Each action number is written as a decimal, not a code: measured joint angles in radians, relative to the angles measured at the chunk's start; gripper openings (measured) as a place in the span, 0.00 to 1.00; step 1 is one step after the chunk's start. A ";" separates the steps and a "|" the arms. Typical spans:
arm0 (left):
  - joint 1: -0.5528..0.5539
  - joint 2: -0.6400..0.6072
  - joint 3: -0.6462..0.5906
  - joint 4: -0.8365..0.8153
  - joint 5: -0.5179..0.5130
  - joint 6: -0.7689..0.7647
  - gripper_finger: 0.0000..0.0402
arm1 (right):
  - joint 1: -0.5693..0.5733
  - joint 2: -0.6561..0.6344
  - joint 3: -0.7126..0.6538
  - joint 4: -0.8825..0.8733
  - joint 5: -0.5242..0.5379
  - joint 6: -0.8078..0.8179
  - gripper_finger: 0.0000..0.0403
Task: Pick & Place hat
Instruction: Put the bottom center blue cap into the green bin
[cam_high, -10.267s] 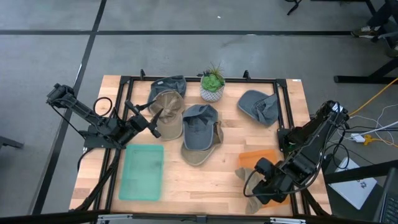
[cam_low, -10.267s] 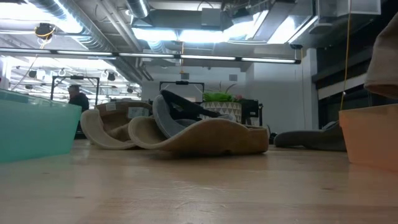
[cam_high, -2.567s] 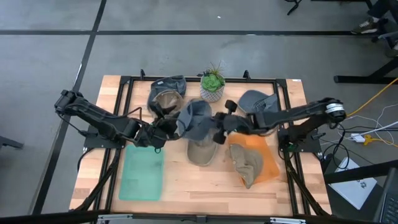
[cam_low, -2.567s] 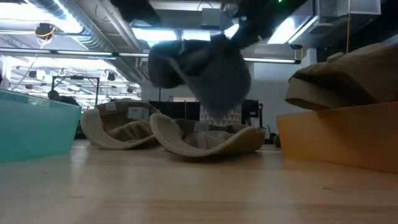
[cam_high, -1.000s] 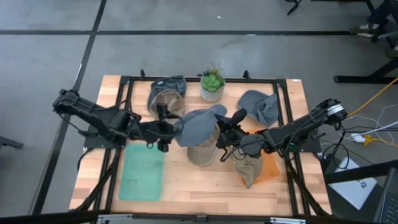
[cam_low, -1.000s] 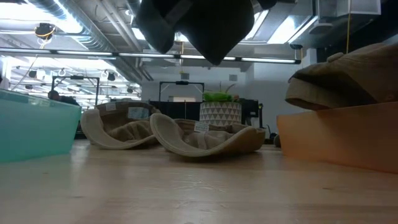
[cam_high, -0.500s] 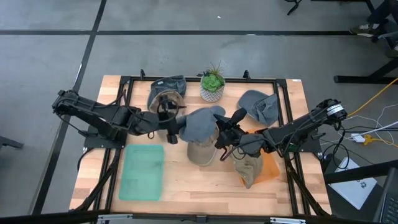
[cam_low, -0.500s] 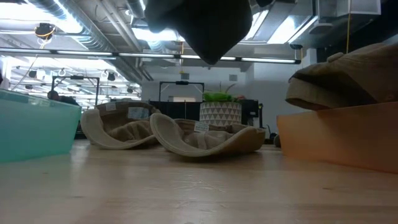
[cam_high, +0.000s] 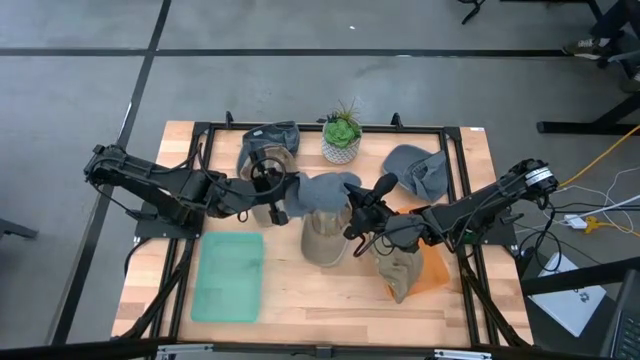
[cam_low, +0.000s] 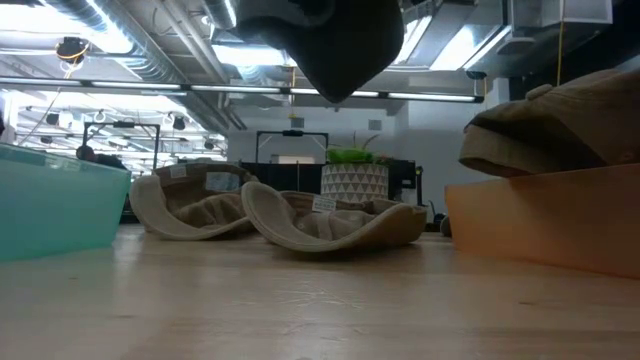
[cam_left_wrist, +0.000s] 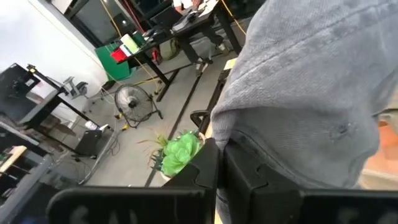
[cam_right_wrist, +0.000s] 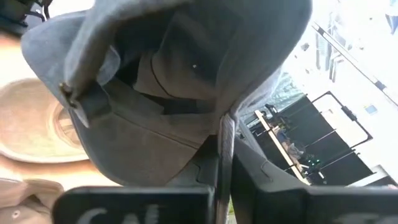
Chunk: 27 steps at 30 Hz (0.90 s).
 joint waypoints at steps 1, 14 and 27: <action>0.000 0.000 0.000 0.002 -0.013 0.005 0.02 | 0.000 0.000 0.000 0.000 -0.001 0.009 0.05; -0.001 0.000 -0.001 0.021 -0.190 0.065 0.01 | 0.000 0.000 0.000 -0.008 -0.003 0.364 0.07; 0.000 0.000 -0.001 0.008 -0.243 0.128 0.01 | 0.047 0.000 0.000 -0.031 -0.001 0.567 0.54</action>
